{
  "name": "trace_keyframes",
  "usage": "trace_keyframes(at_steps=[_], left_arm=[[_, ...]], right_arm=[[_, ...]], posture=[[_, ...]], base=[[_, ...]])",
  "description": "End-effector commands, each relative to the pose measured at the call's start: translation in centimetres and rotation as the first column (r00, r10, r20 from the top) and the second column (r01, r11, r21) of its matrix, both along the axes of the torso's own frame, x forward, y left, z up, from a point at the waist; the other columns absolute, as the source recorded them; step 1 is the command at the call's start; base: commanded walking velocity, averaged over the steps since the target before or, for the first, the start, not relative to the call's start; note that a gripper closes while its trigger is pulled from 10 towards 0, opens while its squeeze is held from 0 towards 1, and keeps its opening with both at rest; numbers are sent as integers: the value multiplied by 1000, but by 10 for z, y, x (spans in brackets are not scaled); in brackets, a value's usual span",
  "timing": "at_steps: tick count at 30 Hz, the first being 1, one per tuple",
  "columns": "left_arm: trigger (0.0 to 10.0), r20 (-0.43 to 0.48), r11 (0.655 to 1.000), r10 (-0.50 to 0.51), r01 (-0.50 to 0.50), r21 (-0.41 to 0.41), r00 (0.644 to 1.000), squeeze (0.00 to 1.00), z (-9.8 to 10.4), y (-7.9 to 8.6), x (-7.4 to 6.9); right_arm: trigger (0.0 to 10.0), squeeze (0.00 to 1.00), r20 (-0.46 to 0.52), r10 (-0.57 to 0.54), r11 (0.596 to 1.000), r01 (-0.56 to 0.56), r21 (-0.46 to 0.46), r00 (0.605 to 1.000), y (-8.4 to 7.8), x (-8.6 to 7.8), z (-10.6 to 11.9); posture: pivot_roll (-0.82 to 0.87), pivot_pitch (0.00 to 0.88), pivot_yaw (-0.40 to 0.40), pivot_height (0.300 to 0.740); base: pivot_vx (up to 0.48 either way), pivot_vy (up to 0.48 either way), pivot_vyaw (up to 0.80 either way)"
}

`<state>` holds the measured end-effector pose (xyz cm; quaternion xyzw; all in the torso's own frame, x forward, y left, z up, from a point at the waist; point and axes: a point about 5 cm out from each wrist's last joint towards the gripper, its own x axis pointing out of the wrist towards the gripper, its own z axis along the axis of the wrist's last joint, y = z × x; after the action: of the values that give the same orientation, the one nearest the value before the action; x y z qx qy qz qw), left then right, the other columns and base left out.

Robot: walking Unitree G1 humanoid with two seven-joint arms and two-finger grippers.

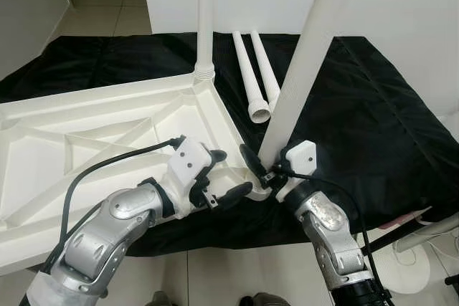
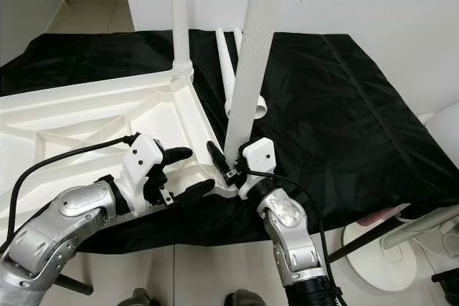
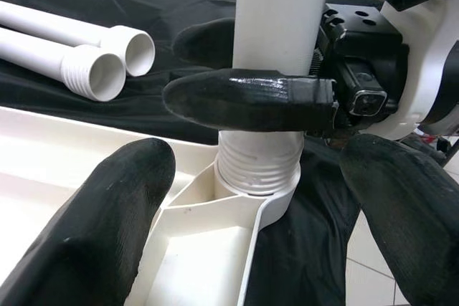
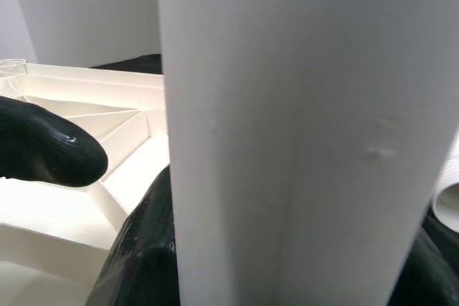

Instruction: Building children table

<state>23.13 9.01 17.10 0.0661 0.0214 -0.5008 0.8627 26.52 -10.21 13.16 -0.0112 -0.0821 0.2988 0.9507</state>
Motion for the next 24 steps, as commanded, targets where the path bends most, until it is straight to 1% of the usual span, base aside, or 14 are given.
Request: trace_keyframes(at_steps=[1,4,7,9,11,13,14,15,16,18,20,21,22,24], left_arm=[[10000,8,996,-87,87,3,996,0,3,-5,-4],[10000,7,996,-88,88,2,996,0,4,-5,-4],[10000,9,996,-89,89,0,996,0,4,-6,-4],[10000,9,996,-89,89,0,996,0,4,-6,-4],[10000,9,996,-90,90,-2,996,0,4,-6,-4],[10000,9,996,-90,90,-2,996,0,4,-6,-4],[10000,11,996,-92,92,-2,996,0,5,-6,-4],[10000,11,996,-92,92,-2,996,0,5,-6,-4],[10000,12,996,-93,93,-2,996,0,5,-6,-5],[10000,12,996,-93,93,-2,996,0,5,-6,-5],[10000,11,995,-98,98,-5,995,0,5,-8,-5],[10000,11,995,-98,98,-5,995,0,5,-8,-5],[10000,11,995,-99,99,-7,995,0,5,-8,-5],[10000,11,995,-98,98,-8,995,0,5,-8,-5]], right_arm=[[10000,0,-194,11,998,-24,-61,981,4,-3,-33],[10000,0,-195,12,997,-26,-69,981,4,-3,-33],[10000,0,-232,6,996,-26,-81,973,4,-3,-36],[10000,0,-232,6,996,-26,-81,973,4,-3,-36],[10000,0,-254,-1,993,-28,-112,967,1,-2,-38],[10000,0,-254,-1,993,-28,-112,967,1,-2,-38],[10000,0,-249,-8,988,-30,-150,968,-3,1,-36],[10000,0,-249,-8,988,-30,-150,968,-3,1,-36],[10000,0,-244,-13,984,-31,-175,970,-5,3,-35],[10000,0,-244,-13,984,-31,-175,970,-5,3,-35],[10000,0,-119,17,954,-52,-297,993,-9,4,-28],[10000,0,-119,17,954,-52,-297,993,-9,4,-28],[10000,0,-89,41,943,-68,-325,995,-9,2,-29],[10000,0,-69,59,942,-79,-327,996,-9,0,-29]], posture=[[16,64,-16,740],[16,64,-16,740],[15,64,-18,740],[15,64,-18,740],[11,62,-17,740],[11,62,-17,740],[11,60,-16,740],[11,60,-16,740],[11,60,-16,740],[11,60,-16,740],[9,55,-18,740],[9,55,-18,740],[11,54,-18,740],[11,53,-19,740]], base=[[0,0,0],[0,0,0],[0,0,0],[0,0,0],[0,0,0],[0,0,0],[0,0,0],[0,0,0],[0,0,0],[0,0,0],[0,0,0],[0,0,0],[0,0,0],[0,0,0]])
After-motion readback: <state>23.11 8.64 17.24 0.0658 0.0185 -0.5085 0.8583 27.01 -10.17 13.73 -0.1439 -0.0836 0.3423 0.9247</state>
